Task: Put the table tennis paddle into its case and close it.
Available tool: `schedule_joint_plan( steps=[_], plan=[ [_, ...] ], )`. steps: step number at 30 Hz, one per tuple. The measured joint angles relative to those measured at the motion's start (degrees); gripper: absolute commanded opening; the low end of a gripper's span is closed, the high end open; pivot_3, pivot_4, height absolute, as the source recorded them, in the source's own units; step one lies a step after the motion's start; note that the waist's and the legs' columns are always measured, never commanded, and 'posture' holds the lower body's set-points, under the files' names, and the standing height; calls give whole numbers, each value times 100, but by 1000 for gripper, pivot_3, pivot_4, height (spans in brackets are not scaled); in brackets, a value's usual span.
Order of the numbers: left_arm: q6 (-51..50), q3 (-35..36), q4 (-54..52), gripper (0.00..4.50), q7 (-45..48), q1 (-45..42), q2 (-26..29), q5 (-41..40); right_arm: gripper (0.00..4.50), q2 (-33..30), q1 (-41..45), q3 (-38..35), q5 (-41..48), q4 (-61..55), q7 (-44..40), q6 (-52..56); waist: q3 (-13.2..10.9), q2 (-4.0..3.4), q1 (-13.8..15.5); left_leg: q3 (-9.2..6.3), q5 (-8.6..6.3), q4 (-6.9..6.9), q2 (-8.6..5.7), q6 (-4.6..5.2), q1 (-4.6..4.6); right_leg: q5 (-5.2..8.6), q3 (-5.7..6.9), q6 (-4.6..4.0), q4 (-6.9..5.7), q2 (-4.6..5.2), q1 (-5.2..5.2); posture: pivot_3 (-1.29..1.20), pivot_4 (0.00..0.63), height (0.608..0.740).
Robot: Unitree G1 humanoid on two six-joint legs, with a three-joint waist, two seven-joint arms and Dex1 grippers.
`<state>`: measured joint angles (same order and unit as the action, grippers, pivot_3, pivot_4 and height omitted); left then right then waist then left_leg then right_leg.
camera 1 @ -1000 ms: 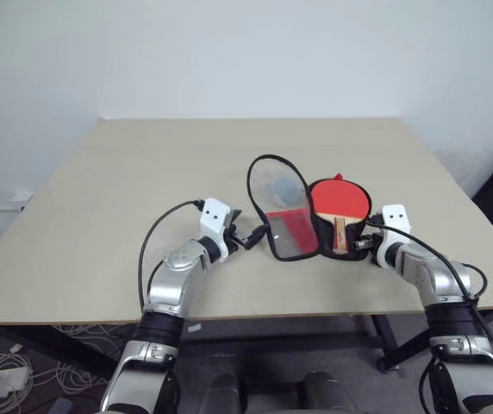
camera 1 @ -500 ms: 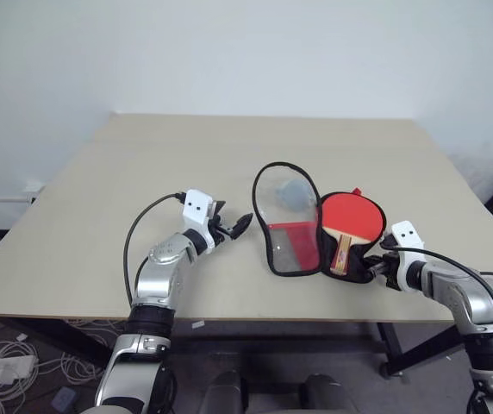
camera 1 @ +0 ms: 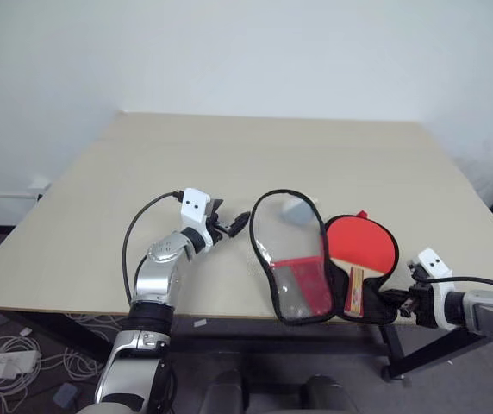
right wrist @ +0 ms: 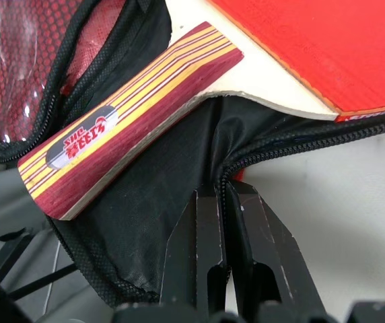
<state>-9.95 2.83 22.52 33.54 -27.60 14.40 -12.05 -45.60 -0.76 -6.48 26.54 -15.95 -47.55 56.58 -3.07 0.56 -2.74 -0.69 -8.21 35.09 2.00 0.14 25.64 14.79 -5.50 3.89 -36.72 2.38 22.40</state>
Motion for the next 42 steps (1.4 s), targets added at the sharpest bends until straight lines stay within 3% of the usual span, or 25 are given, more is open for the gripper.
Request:
schedule_joint_plan(
  steps=[4,5,8,18,26,30,37,40,42],
  plan=[
    [10,-78,38,4500,34,-11,-83,8,15,213,362,126,-103,411,314,-19,-1,15,-30,6,0,5,0,0,-4,-8,11,-7,0,15,1,0,0,716],
    [10,-104,40,4500,48,-14,-95,8,254,262,456,128,-125,515,389,-21,-1,16,-31,11,0,7,0,0,-6,-12,21,-6,0,29,1,0,0,716],
    [8,-187,41,4500,166,-17,-92,9,1057,512,713,30,-170,848,671,-47,-2,17,-27,20,1,14,-2,1,-5,-20,42,-10,0,49,3,0,0,716],
    [-60,-228,48,4500,466,-11,45,6,4447,617,1211,-167,-127,1077,880,-121,-1,14,-28,20,1,12,-5,2,-5,-22,49,-10,-4,55,4,0,0,716],
    [-546,-882,42,4500,1351,204,145,16,4447,1518,2360,-998,-203,2067,1877,-1261,0,10,1,17,2,-2,-5,3,1,-22,53,-5,-5,52,4,0,0,716],
    [-549,-1266,48,4500,1557,175,-44,157,4447,1907,2508,-1034,-192,2120,2081,-1547,1,10,3,16,2,4,-5,3,1,-23,54,-6,-5,52,3,0,0,716],
    [-373,-1594,384,4500,1590,-334,-624,333,4447,2310,2506,-981,-185,2168,2358,-1848,1,6,-6,14,2,7,-5,3,-1,-27,53,-2,-10,52,2,0,0,716],
    [-272,-1631,619,4500,1518,-859,-1285,330,4447,2921,2956,-1823,431,2248,2902,-2141,-7,-18,9,13,9,14,-14,14,22,-35,51,12,-10,55,5,0,0,716],
    [-215,-1697,677,4500,1438,-1101,-1647,329,4447,2991,3361,-2235,872,2178,3118,-2253,-6,-24,9,11,14,15,-20,23,28,-35,48,16,-4,57,3,0,0,716]
  ],
)
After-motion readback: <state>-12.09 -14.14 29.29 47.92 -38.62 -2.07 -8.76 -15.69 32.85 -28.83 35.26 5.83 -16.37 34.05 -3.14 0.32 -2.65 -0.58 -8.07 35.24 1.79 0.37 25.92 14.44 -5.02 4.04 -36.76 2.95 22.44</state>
